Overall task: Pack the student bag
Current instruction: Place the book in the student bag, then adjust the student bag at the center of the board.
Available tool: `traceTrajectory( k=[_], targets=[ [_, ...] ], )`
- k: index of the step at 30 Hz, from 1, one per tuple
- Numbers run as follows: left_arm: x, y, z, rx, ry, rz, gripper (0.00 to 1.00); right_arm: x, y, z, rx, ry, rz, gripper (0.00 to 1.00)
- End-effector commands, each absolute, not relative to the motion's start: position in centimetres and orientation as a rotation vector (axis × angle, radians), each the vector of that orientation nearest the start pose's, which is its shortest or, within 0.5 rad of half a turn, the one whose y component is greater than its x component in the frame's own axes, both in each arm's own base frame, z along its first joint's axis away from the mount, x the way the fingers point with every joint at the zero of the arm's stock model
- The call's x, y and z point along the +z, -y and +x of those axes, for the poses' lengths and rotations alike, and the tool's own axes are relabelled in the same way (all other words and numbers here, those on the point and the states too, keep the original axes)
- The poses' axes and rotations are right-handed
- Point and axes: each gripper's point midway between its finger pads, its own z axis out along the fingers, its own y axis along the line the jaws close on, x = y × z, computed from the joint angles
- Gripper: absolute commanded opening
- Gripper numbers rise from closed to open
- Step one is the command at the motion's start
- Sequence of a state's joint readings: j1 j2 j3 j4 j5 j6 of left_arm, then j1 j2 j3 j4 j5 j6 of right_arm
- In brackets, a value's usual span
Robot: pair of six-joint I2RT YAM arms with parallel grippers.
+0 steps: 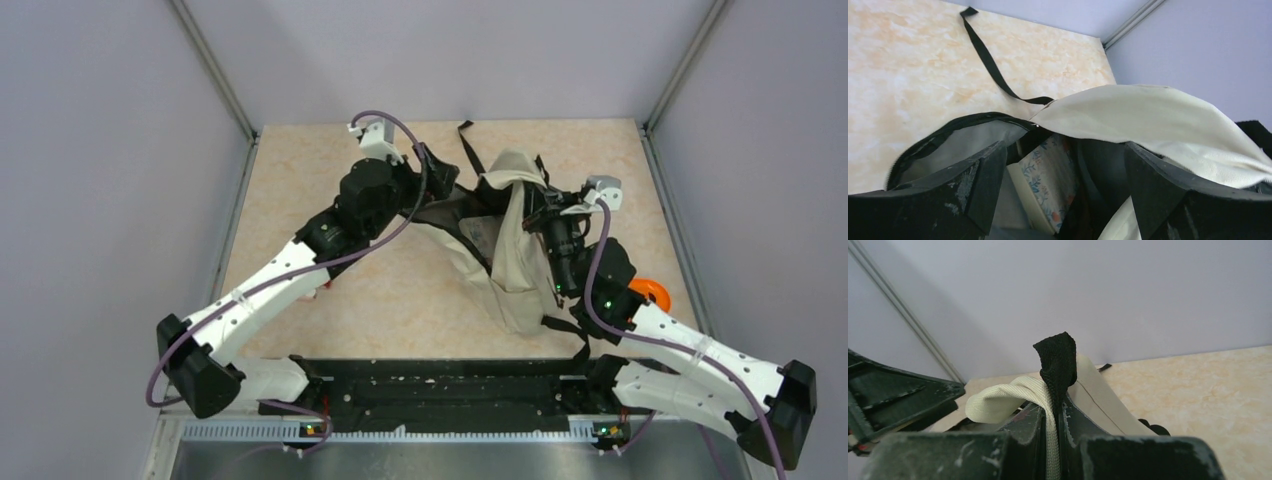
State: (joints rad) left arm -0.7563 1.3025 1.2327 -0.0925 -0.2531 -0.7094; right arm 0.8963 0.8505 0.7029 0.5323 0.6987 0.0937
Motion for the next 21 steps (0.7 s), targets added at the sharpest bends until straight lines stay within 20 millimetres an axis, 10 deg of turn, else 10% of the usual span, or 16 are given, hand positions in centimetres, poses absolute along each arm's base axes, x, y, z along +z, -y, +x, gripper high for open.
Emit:
traceTrajectory(
  k=[1,9,21],
  targets=[
    [36.2,25.1,32.3,-0.698,-1.781,-0.055,0.92,40.8,-16.1,26.4,0.484,-1.183,0.151,0.00],
    [32.1,18.2,34.0,-0.744,-1.940,-0.085,0.98,40.1,-15.8,25.8,0.483,-1.195,0.116,0.00],
    [27.0,20.5,34.5,-0.867,-2.059,-0.039,0.97,39.2,-16.6,26.4,0.427,-1.274,0.049,0.04]
  ],
)
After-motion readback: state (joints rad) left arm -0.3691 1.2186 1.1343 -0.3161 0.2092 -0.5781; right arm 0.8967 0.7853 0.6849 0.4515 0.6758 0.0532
